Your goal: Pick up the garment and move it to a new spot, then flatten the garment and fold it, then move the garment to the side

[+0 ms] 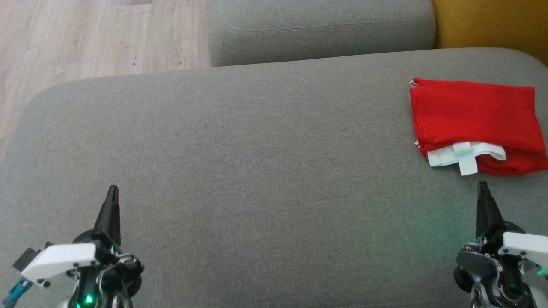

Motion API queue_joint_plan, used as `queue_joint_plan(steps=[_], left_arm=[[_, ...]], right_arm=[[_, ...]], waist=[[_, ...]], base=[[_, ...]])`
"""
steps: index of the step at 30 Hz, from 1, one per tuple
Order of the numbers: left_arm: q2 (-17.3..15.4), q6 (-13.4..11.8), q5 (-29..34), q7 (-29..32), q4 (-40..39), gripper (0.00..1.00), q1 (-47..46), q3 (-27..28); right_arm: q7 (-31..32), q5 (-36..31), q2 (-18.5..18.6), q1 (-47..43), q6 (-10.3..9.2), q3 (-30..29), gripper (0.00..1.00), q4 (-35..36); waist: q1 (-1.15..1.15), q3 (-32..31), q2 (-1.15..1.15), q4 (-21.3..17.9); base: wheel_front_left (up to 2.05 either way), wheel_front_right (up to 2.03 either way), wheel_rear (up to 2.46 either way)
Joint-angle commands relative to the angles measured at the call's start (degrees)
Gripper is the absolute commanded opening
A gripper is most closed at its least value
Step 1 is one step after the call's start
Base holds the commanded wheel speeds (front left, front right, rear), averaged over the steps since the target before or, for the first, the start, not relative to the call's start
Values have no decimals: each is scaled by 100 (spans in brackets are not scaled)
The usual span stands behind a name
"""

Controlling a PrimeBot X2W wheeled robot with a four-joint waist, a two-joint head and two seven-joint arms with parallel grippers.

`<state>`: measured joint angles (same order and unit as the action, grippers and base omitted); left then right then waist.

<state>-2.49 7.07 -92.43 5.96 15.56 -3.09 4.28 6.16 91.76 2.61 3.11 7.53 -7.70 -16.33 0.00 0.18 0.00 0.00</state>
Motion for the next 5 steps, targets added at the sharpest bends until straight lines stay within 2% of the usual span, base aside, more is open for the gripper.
queue_joint_plan(steps=[1, 5], left_arm=[[-63, 42, 3, 29, -152, 0, -308, 195], [-62, 42, 5, 31, -152, 0, -308, 197]], right_arm=[[36, 37, 29, 308, -4, 114, 0, 231], [36, 37, 29, 308, -4, 113, 0, 231]], waist=[[0, 0, 0, 0], [0, 0, 0, 0]], base=[[0, 0, 0], [0, 0, 0]])
